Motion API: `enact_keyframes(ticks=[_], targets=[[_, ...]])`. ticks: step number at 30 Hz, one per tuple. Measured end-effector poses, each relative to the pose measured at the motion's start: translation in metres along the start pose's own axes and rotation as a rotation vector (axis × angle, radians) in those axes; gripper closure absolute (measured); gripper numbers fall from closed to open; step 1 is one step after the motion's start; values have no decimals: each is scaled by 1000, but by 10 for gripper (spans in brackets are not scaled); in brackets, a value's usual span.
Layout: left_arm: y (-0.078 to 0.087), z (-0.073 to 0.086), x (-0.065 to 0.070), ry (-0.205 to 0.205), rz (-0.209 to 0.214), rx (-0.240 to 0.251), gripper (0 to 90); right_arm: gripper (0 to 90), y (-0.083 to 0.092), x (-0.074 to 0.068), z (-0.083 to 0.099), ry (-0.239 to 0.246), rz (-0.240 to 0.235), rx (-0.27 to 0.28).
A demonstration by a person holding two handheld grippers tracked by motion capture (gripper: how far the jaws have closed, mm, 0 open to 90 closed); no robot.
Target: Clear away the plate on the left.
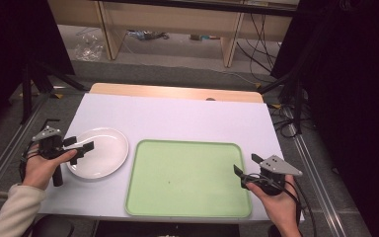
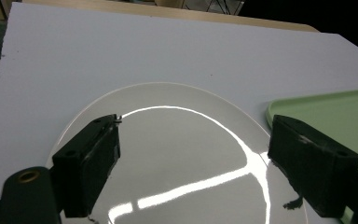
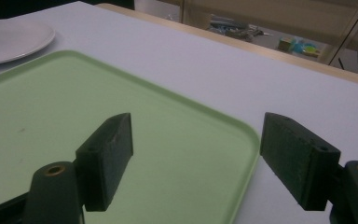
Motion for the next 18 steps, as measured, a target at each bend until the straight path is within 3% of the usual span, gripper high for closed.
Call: enact_keyframes(ticks=[6, 8, 18], targets=[[0, 1, -5, 18, -4, 1, 165, 266, 0, -1, 0, -5, -4, -2], [-1, 4, -10, 19, -25, -32, 169, 266, 0, -1, 0, -6, -4, -2], [-5, 12, -26, 80, -56, -61, 188, 269, 0, -3, 1, -18, -15, -13]])
Point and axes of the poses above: each handheld gripper's, and its own axes: y roughly backward along the jaws, z roughly out of its underside, x roughly to its right, the point moved 7 cm from there along -y, roughly forward along the jaws, and after that the axes turned 10 degrees about -z, right-handed, at the moved point
